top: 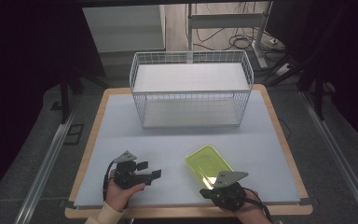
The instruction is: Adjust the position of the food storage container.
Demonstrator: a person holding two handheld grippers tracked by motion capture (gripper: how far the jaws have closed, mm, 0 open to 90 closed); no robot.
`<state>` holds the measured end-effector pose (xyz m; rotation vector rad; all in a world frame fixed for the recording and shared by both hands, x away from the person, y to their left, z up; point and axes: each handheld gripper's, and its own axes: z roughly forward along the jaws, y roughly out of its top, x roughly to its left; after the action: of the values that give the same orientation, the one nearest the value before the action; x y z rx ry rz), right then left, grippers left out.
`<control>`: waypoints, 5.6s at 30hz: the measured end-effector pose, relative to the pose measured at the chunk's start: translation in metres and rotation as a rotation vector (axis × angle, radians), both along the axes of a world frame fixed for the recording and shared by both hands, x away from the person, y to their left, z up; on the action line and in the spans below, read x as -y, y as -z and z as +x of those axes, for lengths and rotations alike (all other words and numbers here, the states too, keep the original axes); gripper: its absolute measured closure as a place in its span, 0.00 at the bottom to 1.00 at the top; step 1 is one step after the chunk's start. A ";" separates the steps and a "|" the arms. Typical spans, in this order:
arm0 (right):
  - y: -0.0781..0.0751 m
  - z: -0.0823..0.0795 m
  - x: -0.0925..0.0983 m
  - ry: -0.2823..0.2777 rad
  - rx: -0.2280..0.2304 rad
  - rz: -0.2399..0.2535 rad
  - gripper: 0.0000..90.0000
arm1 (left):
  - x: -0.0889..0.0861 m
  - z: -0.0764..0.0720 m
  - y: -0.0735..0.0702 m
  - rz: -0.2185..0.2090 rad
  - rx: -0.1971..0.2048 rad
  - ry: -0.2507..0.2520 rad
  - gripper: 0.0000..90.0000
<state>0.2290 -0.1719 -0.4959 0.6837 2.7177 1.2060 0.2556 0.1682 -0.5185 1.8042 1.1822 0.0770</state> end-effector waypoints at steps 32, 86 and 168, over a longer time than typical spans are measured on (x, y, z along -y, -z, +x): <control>0.008 -0.007 0.013 0.046 0.034 -0.081 1.00 | -0.001 0.001 0.002 0.001 -0.004 0.008 0.27; 0.004 0.096 0.130 0.421 -0.041 -0.040 1.00 | 0.003 0.002 0.000 0.002 -0.003 0.006 0.27; -0.003 0.082 0.098 0.367 -0.032 0.043 1.00 | 0.001 0.010 -0.007 -0.012 0.011 -0.013 0.27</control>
<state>0.3110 -0.2702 -0.4926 1.1532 2.4457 1.1696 0.2661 0.1676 -0.5120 1.7835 1.1844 0.0873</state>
